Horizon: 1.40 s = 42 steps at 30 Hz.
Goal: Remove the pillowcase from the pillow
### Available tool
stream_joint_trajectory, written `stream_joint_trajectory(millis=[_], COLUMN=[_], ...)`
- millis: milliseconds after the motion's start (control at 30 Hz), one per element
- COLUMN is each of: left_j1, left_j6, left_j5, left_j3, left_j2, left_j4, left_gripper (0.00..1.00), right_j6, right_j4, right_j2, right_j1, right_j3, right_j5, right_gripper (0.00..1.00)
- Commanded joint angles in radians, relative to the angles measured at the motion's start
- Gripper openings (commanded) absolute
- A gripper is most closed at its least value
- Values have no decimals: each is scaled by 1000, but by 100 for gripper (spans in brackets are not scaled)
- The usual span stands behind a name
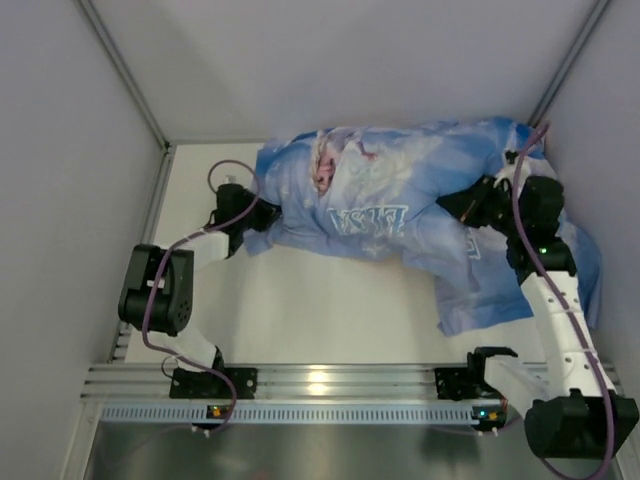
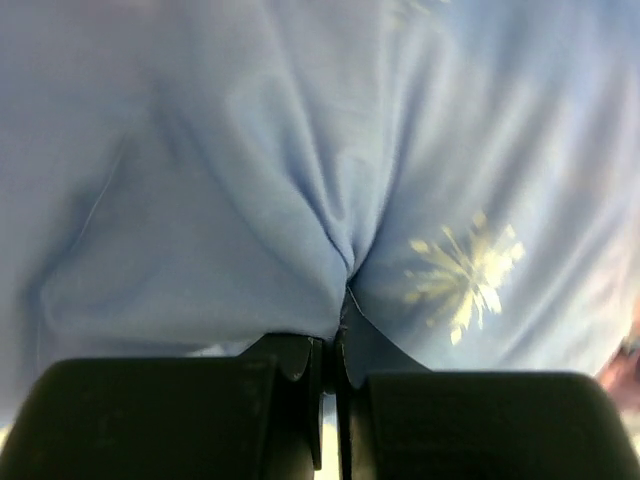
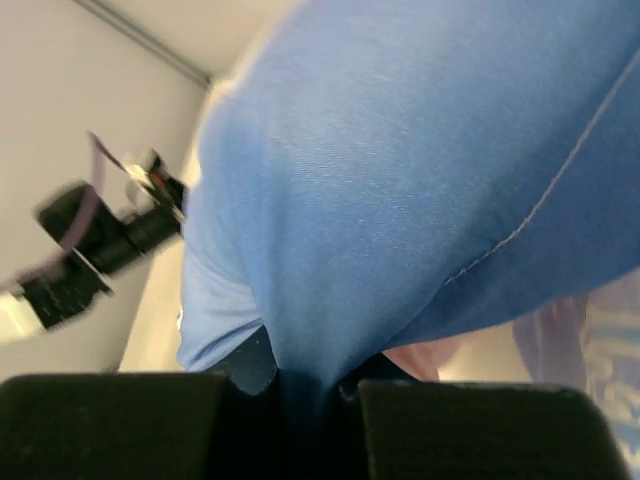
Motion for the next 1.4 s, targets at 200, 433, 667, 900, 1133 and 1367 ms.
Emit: stream_joint_trajectory(millis=[200, 433, 667, 900, 1133, 1367], left_j1=[-543, -726, -847, -903, -904, -901], left_j6=[103, 140, 134, 135, 230, 305], left_j5=[-98, -225, -659, -727, -628, -651], left_j3=[155, 134, 11, 107, 216, 291], left_j2=[-7, -80, -644, -972, -1177, -1240], left_j4=[-156, -244, -651, -909, -881, -878], left_gripper=[0, 76, 99, 95, 82, 80], right_j6=[22, 59, 45, -131, -155, -99], right_j4=[-39, 21, 128, -28, -99, 82], right_j2=[23, 163, 273, 601, 1005, 1307], right_j1=[-11, -11, 140, 502, 677, 801], right_j3=[679, 860, 848, 1142, 1615, 1575], right_j5=[16, -140, -202, 7, 32, -50], right_gripper=[0, 0, 0, 0, 0, 17])
